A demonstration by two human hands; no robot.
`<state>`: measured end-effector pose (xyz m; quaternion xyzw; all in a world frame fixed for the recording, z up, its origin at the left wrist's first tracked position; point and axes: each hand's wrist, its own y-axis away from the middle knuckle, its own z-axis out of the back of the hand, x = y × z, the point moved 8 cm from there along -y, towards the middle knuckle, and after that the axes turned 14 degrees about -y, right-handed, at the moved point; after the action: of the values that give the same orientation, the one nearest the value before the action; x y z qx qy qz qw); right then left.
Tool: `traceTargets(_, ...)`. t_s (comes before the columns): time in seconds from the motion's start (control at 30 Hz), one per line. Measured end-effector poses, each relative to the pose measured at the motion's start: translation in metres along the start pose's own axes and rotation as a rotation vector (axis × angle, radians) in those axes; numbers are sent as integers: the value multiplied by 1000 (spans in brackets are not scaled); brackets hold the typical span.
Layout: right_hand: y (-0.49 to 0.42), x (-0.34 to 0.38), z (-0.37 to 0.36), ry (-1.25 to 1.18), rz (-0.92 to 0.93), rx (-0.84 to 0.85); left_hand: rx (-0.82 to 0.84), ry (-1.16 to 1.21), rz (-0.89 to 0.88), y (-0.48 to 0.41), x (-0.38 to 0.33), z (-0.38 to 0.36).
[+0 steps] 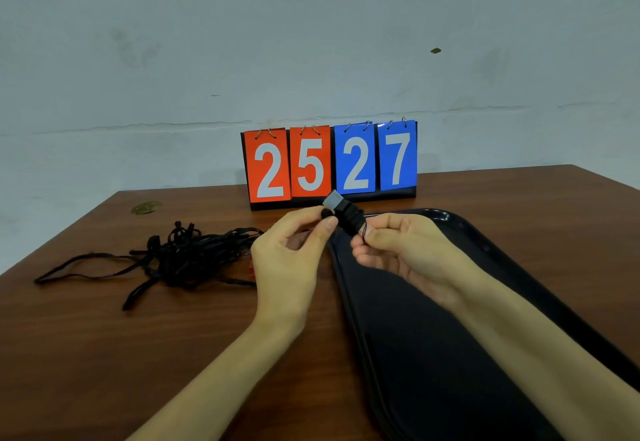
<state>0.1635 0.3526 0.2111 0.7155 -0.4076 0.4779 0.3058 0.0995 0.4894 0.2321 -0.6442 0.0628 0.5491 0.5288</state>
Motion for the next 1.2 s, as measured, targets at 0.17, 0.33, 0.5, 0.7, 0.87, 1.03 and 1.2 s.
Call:
traceTargets(0.17, 1, -14, -6, -185, -128, 23, -24, 9, 29, -3, 2, 5)
traceTargets(0.33, 3, -18, -8, -250, -127, 6, -58, -134, -135, 3, -12, 7)
traceTargets(0.5, 6, 1, -4, 73, 113, -97, -92, -215, -199, 3, -15, 8)
traceTargets(0.7, 11, 10, -8, 255, 245, -139, -116, -364, -376, 7, -18, 5)
traceTargets(0.87, 14, 14, -7, 316, 334, -158, -97, -543, -551, 12, -24, -4)
traceTargets(1.03, 14, 14, -7, 362, 356, -164, -16, -181, -102, 2, -4, 1)
traceTargets(1.2, 15, 14, -9, 383, 383, -166, 13, 2, 122, 0, 10, -1)
